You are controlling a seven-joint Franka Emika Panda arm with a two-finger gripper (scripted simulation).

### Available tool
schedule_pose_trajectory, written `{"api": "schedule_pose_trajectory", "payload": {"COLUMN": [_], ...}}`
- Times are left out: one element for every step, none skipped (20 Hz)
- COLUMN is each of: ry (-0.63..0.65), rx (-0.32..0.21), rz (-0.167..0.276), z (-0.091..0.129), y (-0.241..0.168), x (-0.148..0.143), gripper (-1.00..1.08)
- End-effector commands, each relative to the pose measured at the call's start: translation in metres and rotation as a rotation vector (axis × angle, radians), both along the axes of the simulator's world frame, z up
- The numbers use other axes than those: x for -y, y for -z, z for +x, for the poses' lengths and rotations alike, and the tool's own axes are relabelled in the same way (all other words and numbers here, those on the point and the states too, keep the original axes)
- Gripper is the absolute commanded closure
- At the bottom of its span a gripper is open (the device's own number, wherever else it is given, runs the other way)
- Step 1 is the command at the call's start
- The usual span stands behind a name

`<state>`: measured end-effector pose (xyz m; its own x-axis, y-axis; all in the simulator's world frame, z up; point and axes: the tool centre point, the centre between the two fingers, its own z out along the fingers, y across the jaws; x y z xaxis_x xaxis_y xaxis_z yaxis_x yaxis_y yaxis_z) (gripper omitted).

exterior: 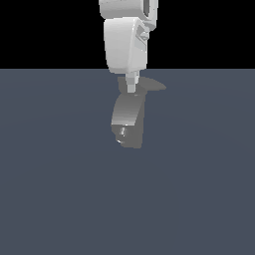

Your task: Turn on the faucet by rotating a designated handle.

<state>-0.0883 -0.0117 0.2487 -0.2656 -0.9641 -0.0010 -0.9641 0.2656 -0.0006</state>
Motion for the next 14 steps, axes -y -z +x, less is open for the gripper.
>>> {"api": "schedule_pose_trajectory", "payload": {"ry": [0.0, 0.001, 0.002, 0.003, 0.004, 0.005, 0.006, 0.007, 0.008, 0.009, 0.01, 0.011, 0.012, 0.013], "rx": [0.0, 0.0, 0.0, 0.0, 0.0, 0.0, 0.0, 0.0, 0.0, 0.0, 0.0, -0.001, -0.001, -0.001], "rz": [0.0, 0.0, 0.0, 0.0, 0.0, 0.0, -0.001, -0.001, -0.001, -0.001, -0.001, -0.001, -0.001, -0.001], "z": [0.002, 0.004, 0.006, 0.008, 0.011, 0.013, 0.015, 0.017, 0.019, 0.021, 0.023, 0.025, 0.027, 0.029], "y": [0.0, 0.0, 0.0, 0.0, 0.0, 0.0, 0.0, 0.0, 0.0, 0.0, 0.0, 0.0, 0.0, 0.0], "x": [0.005, 0.01, 0.015, 0.02, 0.025, 0.03, 0.035, 0.04, 0.045, 0.05, 0.055, 0.06, 0.064, 0.069], "gripper": [1.08, 1.08, 1.08, 1.08, 1.08, 1.08, 1.08, 1.08, 1.08, 1.08, 1.08, 1.08, 1.08, 1.08]}}
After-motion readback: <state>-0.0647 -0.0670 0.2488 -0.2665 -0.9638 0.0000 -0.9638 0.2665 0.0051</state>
